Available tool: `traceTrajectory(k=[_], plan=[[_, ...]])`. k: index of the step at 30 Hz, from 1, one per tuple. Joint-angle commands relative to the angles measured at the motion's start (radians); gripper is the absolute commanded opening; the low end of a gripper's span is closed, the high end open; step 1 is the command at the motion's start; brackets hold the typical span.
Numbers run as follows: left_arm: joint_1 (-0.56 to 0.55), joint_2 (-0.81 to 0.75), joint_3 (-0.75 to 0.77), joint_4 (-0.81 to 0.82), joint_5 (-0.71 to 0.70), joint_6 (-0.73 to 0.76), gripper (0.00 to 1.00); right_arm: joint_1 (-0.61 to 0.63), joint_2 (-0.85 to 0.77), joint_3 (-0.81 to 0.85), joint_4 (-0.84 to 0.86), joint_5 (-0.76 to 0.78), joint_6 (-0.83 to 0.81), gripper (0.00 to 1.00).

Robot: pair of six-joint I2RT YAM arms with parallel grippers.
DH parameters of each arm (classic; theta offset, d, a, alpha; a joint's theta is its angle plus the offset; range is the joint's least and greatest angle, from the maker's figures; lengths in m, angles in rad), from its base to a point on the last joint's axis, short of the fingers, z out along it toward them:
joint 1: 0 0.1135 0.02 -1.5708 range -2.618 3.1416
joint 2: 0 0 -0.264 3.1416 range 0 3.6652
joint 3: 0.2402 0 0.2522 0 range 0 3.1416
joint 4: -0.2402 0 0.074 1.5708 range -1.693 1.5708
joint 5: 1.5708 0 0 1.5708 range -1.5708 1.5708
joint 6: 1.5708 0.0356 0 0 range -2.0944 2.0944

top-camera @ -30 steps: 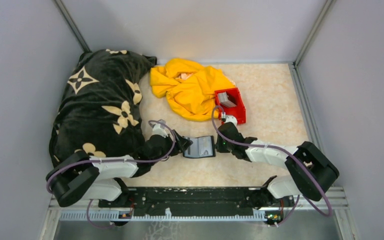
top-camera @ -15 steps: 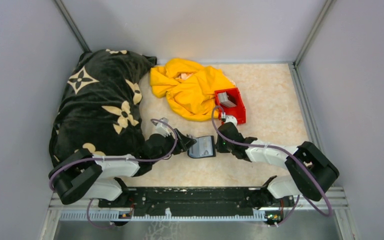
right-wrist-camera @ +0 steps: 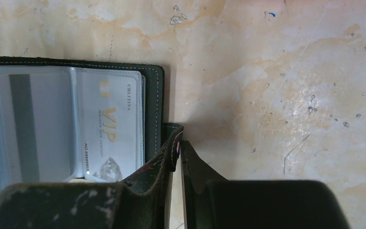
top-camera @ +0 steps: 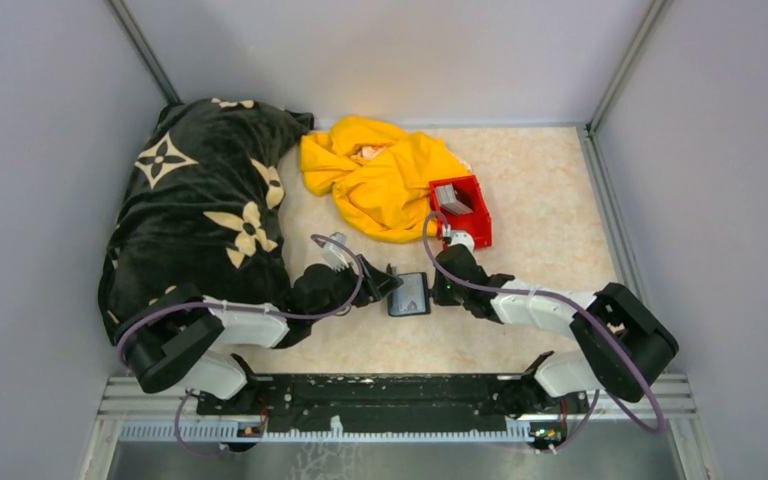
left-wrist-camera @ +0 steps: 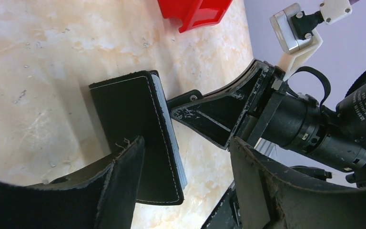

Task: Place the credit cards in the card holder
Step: Close the card holder at the center of the board.

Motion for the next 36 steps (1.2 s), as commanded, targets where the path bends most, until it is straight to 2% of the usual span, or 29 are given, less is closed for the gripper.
traceTrajectory(k=[1, 11, 24, 36], plan=[[-0.001, 0.042, 0.033, 0.089, 0.045, -0.019, 0.73, 0.000, -0.004, 0.031, -0.009, 0.014, -0.008, 0.11], [-0.003, 0.139, 0.057, 0.180, 0.079, -0.049, 0.72, 0.000, -0.005, 0.033, -0.010, 0.017, -0.009, 0.10], [-0.024, 0.319, 0.123, 0.282, 0.150, -0.097, 0.66, 0.000, -0.026, 0.028, -0.030, 0.039, -0.008, 0.09], [-0.039, 0.366, 0.131, 0.282, 0.140, -0.117, 0.65, 0.000, -0.069, 0.019, -0.060, 0.081, -0.016, 0.24]])
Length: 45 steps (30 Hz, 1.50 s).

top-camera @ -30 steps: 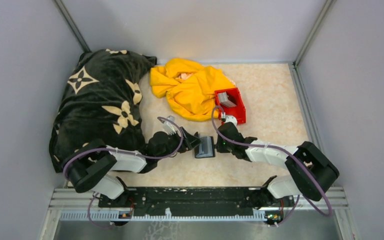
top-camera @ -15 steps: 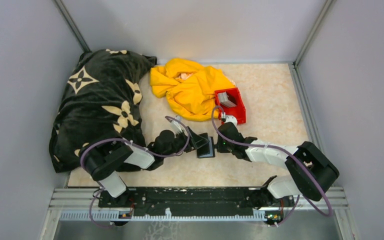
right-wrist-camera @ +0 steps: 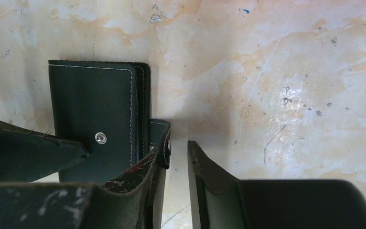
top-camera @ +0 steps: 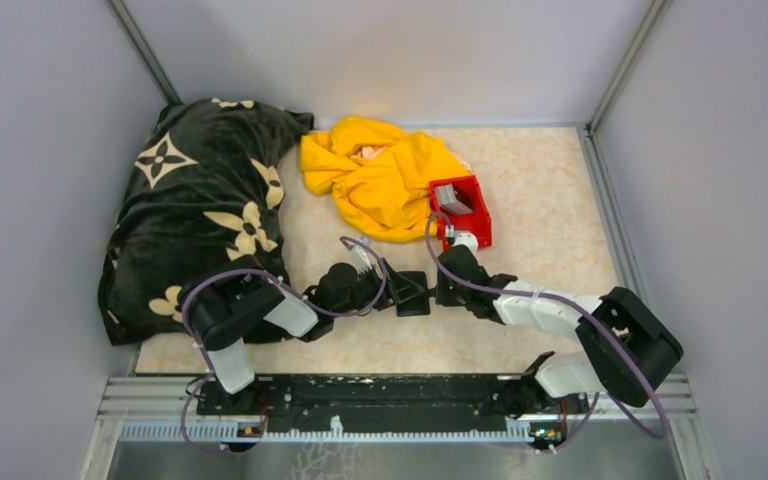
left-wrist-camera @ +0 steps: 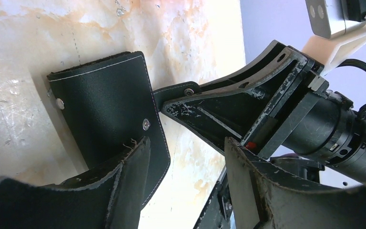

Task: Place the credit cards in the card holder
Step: Close the card holder at the center of the board.

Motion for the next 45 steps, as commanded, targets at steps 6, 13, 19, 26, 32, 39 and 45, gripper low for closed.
traceTrajectory(k=[6, 13, 19, 26, 32, 39, 45], plan=[[-0.013, 0.008, 0.015, 0.018, -0.019, -0.010, 0.65, 0.000, -0.085, 0.022, -0.026, 0.047, -0.023, 0.30], [-0.017, 0.008, 0.008, 0.007, -0.033, -0.012, 0.65, 0.000, -0.113, 0.043, -0.052, 0.051, -0.036, 0.30], [-0.018, 0.006, 0.005, 0.006, -0.038, -0.012, 0.65, 0.001, -0.133, 0.052, -0.062, 0.052, -0.038, 0.29], [-0.017, 0.012, 0.004, 0.009, -0.038, -0.013, 0.65, 0.001, -0.124, 0.068, -0.063, 0.045, -0.042, 0.25], [-0.017, 0.010, 0.012, 0.001, -0.036, -0.006, 0.65, 0.000, -0.106, 0.086, -0.066, 0.041, -0.048, 0.23], [-0.017, 0.011, 0.015, -0.001, -0.034, -0.003, 0.65, 0.000, -0.092, 0.096, -0.068, 0.042, -0.049, 0.16], [-0.018, 0.011, 0.019, -0.004, -0.032, 0.001, 0.65, 0.000, -0.089, 0.101, -0.069, 0.038, -0.051, 0.13]])
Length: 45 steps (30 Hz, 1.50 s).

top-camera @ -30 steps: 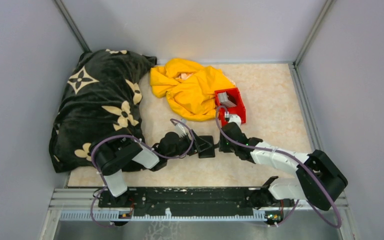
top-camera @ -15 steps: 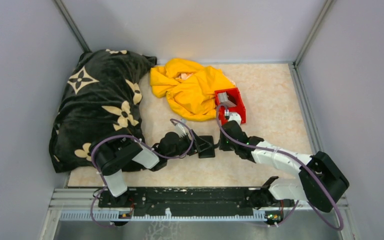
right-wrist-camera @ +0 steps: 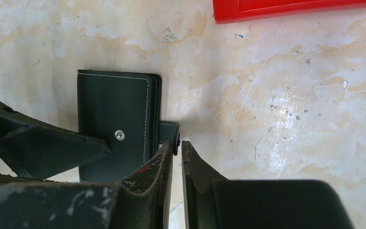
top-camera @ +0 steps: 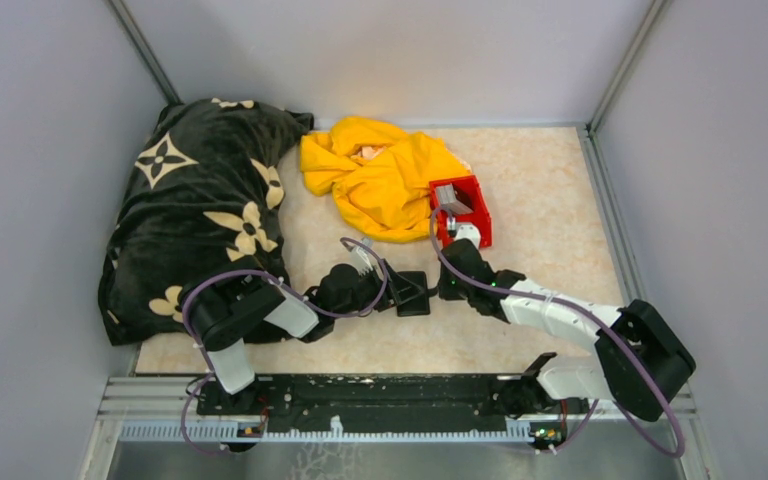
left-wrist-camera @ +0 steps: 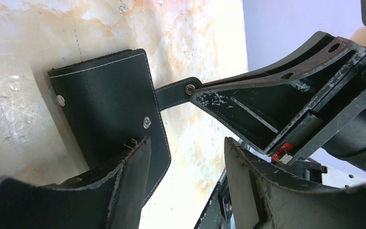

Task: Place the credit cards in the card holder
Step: Close the card holder at the center of the board.

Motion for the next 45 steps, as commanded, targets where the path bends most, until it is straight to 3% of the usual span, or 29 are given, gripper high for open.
traceTrajectory(k=[1, 13, 26, 38, 45], plan=[[-0.007, 0.010, 0.019, 0.004, -0.005, 0.007, 0.65, 0.000, -0.003, 0.056, 0.022, 0.009, -0.010, 0.13], [-0.007, 0.014, 0.017, 0.002, -0.004, 0.010, 0.65, 0.000, -0.009, 0.070, 0.014, 0.008, -0.016, 0.12], [-0.006, 0.018, 0.015, 0.011, -0.004, 0.002, 0.65, 0.000, 0.005, 0.068, 0.017, -0.016, -0.015, 0.00], [-0.007, 0.034, 0.010, 0.039, -0.018, -0.018, 0.65, 0.039, 0.051, 0.106, 0.035, -0.043, -0.009, 0.00], [-0.008, 0.058, -0.037, 0.166, -0.027, -0.057, 0.54, 0.063, 0.084, 0.126, 0.042, -0.043, 0.000, 0.00]])
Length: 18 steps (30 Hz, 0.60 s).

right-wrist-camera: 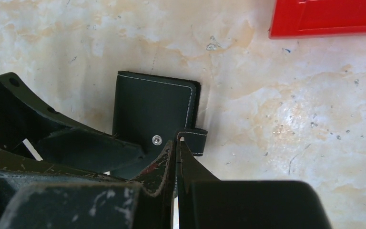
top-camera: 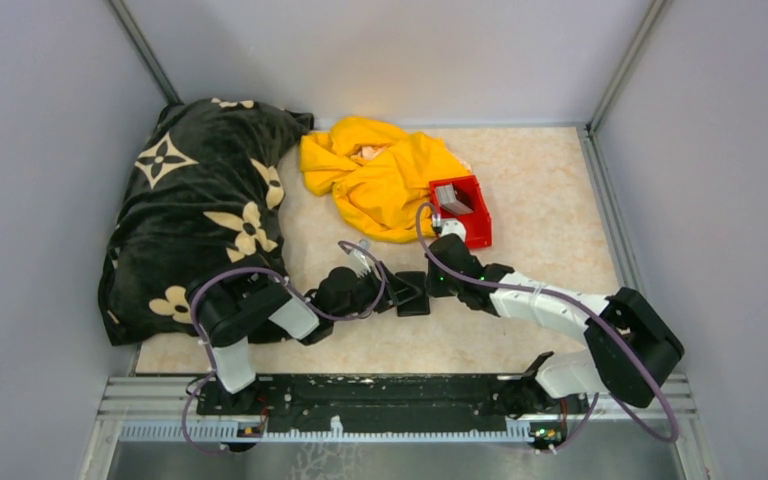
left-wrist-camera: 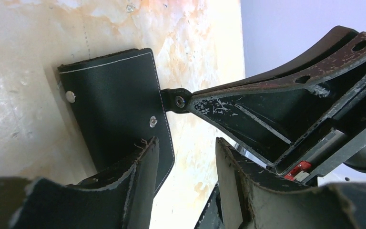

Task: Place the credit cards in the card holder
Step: Close the card holder at the center of the board.

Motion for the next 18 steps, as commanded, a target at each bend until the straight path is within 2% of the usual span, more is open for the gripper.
traceTrajectory(k=[1, 6, 18], plan=[[-0.007, 0.024, -0.030, 0.118, -0.016, -0.029, 0.53, 0.026, 0.016, 0.054, 0.034, -0.001, 0.009, 0.00], [-0.007, 0.025, -0.039, 0.127, -0.009, -0.028, 0.50, 0.035, 0.027, 0.063, 0.033, 0.001, 0.014, 0.00], [-0.007, 0.021, -0.064, 0.139, -0.011, -0.024, 0.30, 0.060, 0.056, 0.089, 0.025, 0.010, 0.017, 0.00]])
